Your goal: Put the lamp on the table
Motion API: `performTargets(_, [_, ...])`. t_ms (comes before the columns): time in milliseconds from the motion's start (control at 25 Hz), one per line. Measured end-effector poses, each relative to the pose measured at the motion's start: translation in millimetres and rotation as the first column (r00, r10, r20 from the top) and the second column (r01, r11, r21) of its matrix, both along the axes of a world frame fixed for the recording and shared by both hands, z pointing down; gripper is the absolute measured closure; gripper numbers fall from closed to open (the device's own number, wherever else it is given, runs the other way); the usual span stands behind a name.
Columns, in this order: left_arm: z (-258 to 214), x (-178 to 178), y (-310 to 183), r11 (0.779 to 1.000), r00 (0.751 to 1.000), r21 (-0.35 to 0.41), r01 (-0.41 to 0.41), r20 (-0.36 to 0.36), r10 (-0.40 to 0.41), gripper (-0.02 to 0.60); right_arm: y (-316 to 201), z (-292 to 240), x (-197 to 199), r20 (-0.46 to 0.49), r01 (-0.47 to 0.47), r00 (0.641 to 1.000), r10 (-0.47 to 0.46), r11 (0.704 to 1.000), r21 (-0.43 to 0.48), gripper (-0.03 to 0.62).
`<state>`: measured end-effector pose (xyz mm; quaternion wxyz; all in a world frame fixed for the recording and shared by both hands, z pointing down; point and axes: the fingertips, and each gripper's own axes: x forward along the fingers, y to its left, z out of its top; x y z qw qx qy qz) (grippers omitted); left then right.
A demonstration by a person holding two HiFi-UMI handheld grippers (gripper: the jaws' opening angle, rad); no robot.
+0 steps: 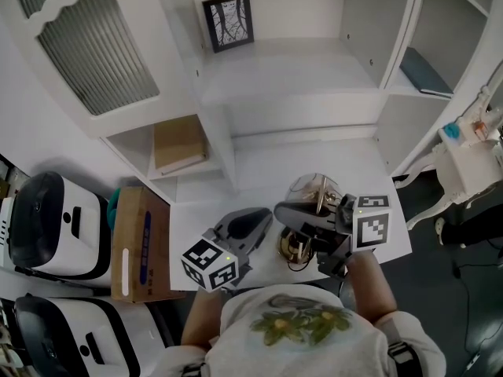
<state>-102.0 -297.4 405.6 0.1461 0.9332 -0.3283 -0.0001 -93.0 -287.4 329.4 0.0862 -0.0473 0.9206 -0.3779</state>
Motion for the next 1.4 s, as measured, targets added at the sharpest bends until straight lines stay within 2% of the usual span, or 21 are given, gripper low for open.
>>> performTargets(600, [11,-1,-27,0.999,1.000,-0.030,-0.010,-0.004,0.010,0.534,-46,11,-3,-0.015,-0.020,1.000,0.020,0.999,-0.025,0.562])
performTargets(1400, [17,-12,-35,0.999,1.000,-0.051,0.010,-0.008,-0.010,0.534,-70,37,-14,-0.048,-0.029,0.999,0.024,0.996,-0.086,0.562])
